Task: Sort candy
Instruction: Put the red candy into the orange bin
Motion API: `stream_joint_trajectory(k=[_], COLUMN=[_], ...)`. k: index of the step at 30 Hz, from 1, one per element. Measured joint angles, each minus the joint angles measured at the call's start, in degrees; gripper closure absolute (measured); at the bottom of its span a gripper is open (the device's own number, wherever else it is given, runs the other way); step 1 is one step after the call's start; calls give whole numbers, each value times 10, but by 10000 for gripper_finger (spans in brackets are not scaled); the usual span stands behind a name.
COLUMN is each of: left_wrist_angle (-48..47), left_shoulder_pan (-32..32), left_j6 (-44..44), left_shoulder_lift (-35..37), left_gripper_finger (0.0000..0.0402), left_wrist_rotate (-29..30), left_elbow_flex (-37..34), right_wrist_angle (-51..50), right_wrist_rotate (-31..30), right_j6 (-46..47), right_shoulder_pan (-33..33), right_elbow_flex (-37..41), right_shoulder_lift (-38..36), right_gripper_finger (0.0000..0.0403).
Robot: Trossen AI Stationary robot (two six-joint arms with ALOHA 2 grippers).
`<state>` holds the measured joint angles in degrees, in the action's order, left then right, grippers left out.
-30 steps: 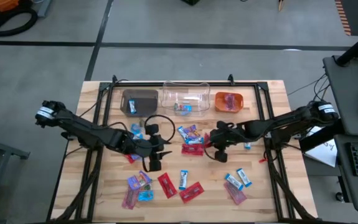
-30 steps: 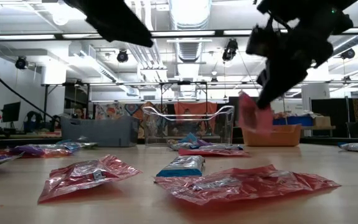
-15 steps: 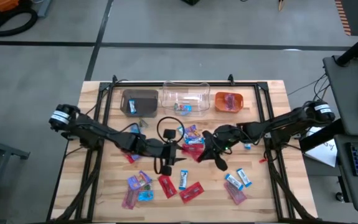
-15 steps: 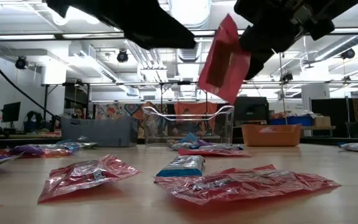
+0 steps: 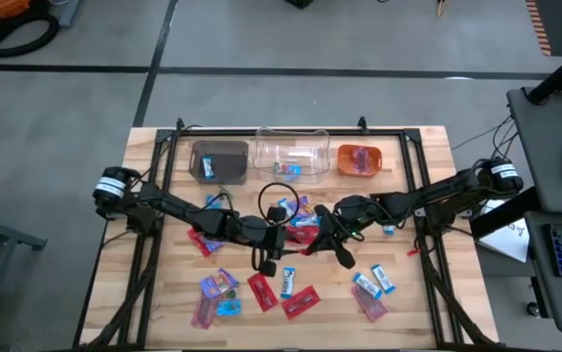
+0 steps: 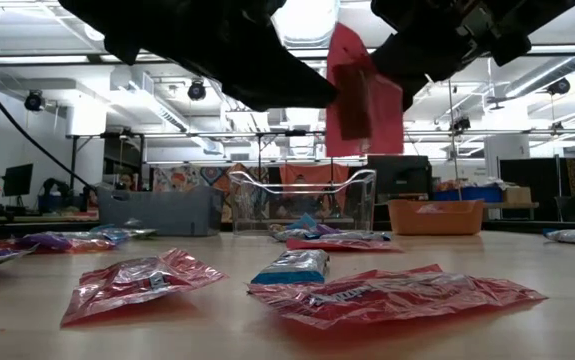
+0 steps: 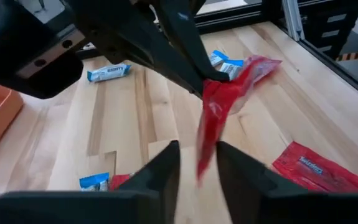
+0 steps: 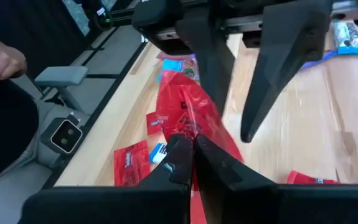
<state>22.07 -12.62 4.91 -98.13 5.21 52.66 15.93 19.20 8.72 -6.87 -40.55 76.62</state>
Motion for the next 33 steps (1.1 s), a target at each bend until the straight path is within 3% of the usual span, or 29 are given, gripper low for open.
stream_joint_trajectory(k=[4, 19, 22, 26, 33], left_wrist_angle=[0, -7, -30, -60, -96], left_shoulder_pan=[0, 0, 2, 5, 5], left_j6=[-1, -3, -18, -49, -74], left_shoulder_lift=[0, 2, 4, 5, 5], left_gripper_finger=[392, 401, 402, 402, 401], left_wrist_rotate=[-19, -27, -28, -30, -30], left_elbow_flex=[0, 0, 0, 0, 0], right_wrist_angle=[-3, -25, -57, -105, -140], right_wrist_rotate=[-7, -29, -58, -116, -173], right_j6=[-4, 12, 24, 48, 74], right_shoulder_pan=[0, 0, 1, 2, 2], right_elbow_flex=[-1, -1, -1, -1, -1], right_shoulder_lift=[0, 0, 0, 0, 0], right_gripper_finger=[394, 394, 387, 350, 243])
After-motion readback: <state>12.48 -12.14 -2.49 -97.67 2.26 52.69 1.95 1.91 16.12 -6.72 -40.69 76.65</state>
